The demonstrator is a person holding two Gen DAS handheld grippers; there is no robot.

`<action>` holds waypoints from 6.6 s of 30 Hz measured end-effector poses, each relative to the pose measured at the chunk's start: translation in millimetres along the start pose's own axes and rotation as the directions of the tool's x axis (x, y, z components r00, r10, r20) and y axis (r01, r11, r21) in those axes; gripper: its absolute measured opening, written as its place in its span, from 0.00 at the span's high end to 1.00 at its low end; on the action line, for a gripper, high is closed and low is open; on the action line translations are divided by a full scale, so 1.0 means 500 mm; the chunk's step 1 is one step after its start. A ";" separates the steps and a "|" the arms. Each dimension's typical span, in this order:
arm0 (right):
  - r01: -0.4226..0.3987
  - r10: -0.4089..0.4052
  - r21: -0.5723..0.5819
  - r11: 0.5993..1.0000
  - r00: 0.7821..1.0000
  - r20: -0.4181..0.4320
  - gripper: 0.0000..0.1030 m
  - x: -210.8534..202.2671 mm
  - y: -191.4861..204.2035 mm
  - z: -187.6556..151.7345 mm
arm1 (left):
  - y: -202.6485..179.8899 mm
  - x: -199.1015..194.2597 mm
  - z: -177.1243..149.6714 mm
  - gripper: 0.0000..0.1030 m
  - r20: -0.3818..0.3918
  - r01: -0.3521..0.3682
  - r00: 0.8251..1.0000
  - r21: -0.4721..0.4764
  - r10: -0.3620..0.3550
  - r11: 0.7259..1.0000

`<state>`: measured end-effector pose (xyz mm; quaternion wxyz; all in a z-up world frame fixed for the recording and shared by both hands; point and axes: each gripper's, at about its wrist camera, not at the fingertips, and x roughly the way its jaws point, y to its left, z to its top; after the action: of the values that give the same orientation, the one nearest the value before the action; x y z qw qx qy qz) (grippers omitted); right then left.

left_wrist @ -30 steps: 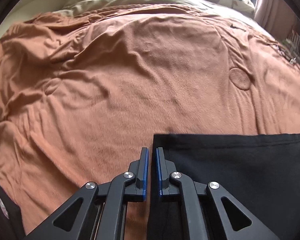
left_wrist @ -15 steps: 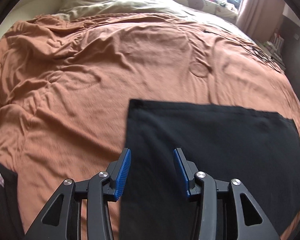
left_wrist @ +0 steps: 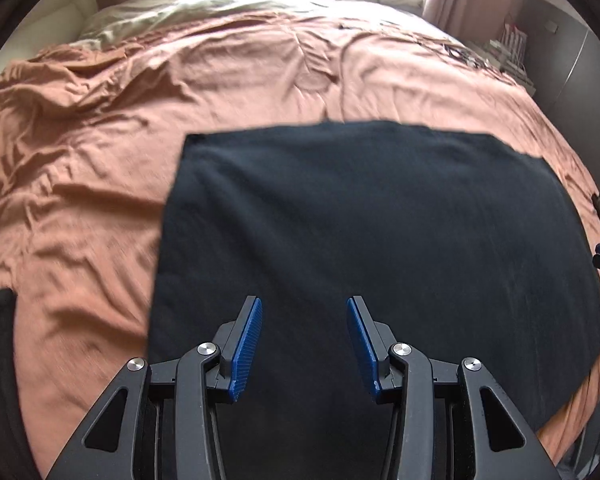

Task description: Fold small clothes

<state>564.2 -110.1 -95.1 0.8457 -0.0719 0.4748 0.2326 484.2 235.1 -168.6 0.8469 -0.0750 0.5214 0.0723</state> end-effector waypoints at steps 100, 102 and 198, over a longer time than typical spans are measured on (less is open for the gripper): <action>-0.244 0.102 0.472 0.847 0.946 0.307 0.98 -0.230 -0.130 -0.321 | 0.220 -0.306 -0.308 0.95 0.281 0.173 0.959 -0.462 -0.041 0.870; -0.251 0.114 0.466 0.848 0.946 0.303 0.98 -0.243 -0.141 -0.321 | 0.219 -0.324 -0.311 0.95 0.289 0.186 0.956 -0.456 -0.052 0.870; 0.028 -0.039 -0.101 0.994 0.994 -0.107 0.90 0.181 0.378 0.069 | 0.240 -0.238 -0.634 0.78 0.315 0.371 0.929 -0.772 -0.196 0.516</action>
<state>543.3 97.5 -133.5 0.8179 -0.1345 0.5066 0.2375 130.6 283.1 -209.5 0.7594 -0.5361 0.3257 0.1726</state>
